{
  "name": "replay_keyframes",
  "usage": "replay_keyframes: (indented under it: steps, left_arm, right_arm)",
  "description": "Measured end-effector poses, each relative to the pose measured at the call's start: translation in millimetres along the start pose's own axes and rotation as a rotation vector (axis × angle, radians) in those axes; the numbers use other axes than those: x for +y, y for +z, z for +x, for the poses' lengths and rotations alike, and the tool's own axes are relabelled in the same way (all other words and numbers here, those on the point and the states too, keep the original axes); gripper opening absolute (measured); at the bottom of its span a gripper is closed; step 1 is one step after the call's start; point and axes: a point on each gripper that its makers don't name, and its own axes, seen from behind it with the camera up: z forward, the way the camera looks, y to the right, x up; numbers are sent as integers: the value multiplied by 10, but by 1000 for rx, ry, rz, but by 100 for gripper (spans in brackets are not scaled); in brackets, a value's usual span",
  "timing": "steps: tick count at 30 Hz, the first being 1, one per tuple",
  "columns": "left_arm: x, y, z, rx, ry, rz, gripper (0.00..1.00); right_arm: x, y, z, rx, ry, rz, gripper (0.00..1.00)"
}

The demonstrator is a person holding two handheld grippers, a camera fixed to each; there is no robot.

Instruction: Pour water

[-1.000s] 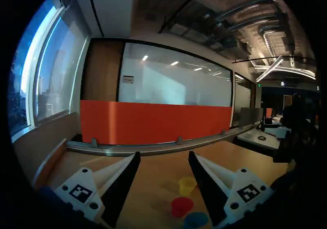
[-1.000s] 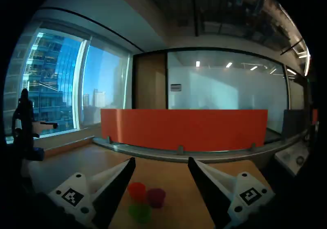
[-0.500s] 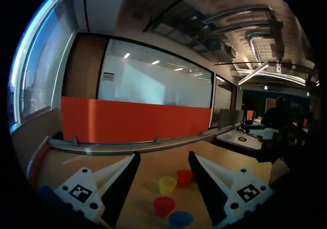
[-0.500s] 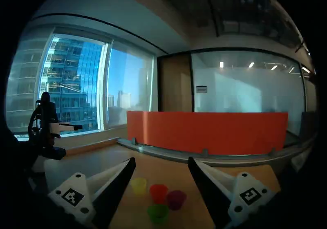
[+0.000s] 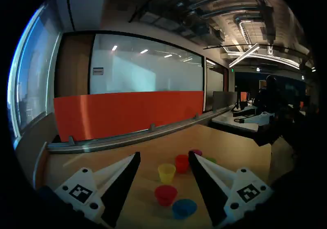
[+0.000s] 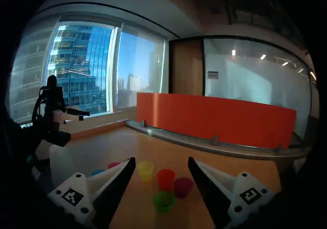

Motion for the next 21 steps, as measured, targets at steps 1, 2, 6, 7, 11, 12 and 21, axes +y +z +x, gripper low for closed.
replay_keyframes:
  steps: [1,2,6,7,11,12,21]
  left_arm:
    - [11,-4,-31,-10,3,-6,87]
    - [20,-7,-59,-19,5,-12,87]
    - [67,-20,-175,-51,8,-36,87]
    - [74,-21,-208,-59,10,-41,87]
    - [94,-28,-339,-95,19,-54,87]
    - [97,-30,-372,-104,22,-56,87]
    - [177,-39,-570,-140,49,-86,87]
  right_arm:
    - [-11,4,-24,-10,-6,3,99]
    - [-20,7,-46,-20,-11,5,99]
    - [-53,11,-125,-53,-33,15,99]
    - [-61,9,-147,-62,-38,19,99]
    - [-80,7,-217,-92,-55,27,99]
    - [-82,7,-231,-97,-59,28,100]
    - [-58,21,-460,-150,-63,26,99]
